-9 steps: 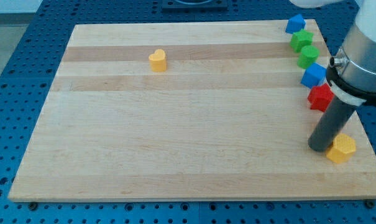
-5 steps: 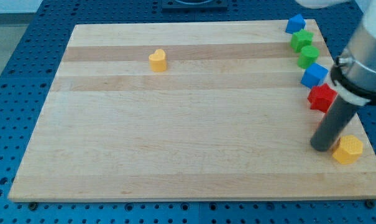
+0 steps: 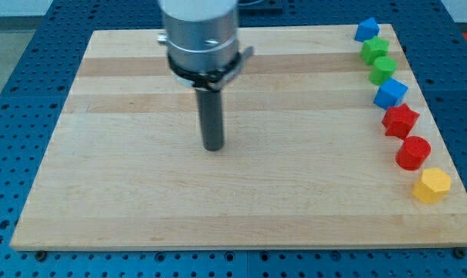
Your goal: Move the yellow heart towards the bottom center
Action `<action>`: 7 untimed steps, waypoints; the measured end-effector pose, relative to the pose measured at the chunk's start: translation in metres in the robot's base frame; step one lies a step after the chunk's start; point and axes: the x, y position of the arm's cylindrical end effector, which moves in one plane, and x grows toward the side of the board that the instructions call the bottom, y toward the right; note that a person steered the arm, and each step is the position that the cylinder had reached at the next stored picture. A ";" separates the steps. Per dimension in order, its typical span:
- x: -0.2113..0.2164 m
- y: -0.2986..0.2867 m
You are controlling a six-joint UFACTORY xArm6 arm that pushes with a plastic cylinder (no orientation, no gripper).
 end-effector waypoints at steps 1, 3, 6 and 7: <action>-0.033 -0.038; -0.090 -0.098; -0.145 -0.083; -0.155 -0.051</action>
